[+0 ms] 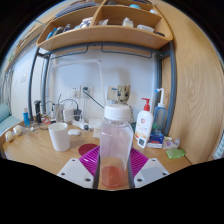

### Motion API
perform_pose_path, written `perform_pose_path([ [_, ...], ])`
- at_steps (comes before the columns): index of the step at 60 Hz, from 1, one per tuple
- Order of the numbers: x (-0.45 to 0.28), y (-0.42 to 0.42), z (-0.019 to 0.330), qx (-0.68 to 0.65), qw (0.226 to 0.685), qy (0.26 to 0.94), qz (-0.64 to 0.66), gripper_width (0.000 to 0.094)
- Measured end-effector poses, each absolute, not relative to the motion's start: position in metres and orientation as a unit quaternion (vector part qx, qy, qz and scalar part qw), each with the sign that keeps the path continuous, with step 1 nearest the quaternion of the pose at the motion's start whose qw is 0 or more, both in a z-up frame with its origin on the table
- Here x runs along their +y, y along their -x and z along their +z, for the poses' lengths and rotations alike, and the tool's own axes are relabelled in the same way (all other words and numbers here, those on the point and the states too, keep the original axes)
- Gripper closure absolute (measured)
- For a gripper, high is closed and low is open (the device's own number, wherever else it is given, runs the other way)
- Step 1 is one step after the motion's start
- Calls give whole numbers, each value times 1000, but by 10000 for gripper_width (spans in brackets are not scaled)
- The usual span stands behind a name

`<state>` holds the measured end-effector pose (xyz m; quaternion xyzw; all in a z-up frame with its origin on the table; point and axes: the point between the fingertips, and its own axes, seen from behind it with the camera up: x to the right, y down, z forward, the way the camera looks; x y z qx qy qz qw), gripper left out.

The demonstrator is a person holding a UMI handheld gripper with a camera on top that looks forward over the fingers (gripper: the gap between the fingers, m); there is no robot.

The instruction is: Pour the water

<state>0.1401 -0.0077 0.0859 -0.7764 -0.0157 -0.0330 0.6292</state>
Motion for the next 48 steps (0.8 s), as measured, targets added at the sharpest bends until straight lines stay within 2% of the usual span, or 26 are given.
perform_pose_path([
  [8, -4, -145, 86, -4, 626, 778, -52, 606],
  [20, 3, -146, 90, -43, 597, 794, -106, 607],
  [31, 29, -138, 113, -180, 549, 786, -220, 604],
  [39, 56, -118, 126, -312, 501, 750, -300, 604],
  [48, 80, -92, 137, -468, 433, 662, -394, 605],
])
